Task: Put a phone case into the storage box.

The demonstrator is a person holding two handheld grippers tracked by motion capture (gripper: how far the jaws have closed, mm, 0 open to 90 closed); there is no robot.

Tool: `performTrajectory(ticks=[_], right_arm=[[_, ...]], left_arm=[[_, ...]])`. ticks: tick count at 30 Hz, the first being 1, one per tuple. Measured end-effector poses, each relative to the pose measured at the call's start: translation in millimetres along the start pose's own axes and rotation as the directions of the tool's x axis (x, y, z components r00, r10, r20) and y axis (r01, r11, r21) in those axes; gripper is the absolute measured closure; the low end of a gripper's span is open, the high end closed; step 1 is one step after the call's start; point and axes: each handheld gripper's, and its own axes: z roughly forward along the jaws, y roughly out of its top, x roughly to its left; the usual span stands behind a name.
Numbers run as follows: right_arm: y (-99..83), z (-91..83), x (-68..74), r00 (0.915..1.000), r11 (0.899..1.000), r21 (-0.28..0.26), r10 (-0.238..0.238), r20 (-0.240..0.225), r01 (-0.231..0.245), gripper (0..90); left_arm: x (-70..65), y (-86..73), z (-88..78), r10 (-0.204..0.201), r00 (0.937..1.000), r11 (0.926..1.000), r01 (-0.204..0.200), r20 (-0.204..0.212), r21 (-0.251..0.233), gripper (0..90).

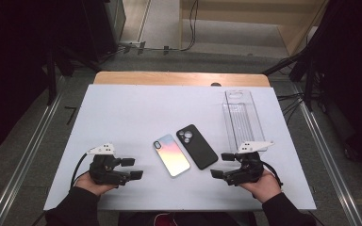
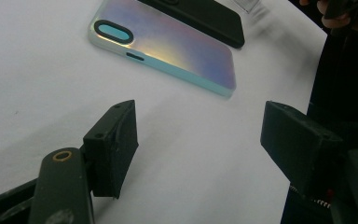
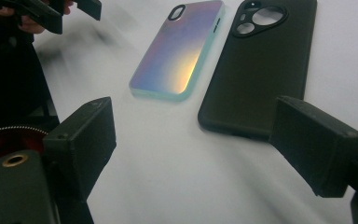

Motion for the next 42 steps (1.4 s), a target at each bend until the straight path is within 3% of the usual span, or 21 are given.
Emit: performTrajectory(ticks=[10,23,33,42], right_arm=[[13.4,9.7,8.5,0.9992,1.000,0.005,-0.013,0.039,0.013,12.8],[36.4,29.0,17.9,0.9941,0.999,-0.013,0.039,0.101,-0.038,12.8],[52.0,43.7,22.2,0.9898,1.000,-0.022,0.007,0.143,-0.004,12.8],[62.6,55.5,22.1,0.9833,0.999,-0.052,0.025,0.180,-0.016,12.8]], left_arm=[[-0.2,0.0,0.0,0.002,1.0000,1.0000,-0.002,-0.005,0.002,27.9],[-0.4,-0.1,0.2,-0.002,1.0000,1.0000,0.002,-0.007,0.003,28.0],[0.2,-0.1,-0.3,-0.006,0.9999,1.0000,0.006,-0.008,0.003,28.0],[0.6,-0.2,-0.5,-0.010,0.9999,1.0000,0.010,-0.008,0.000,28.0]])
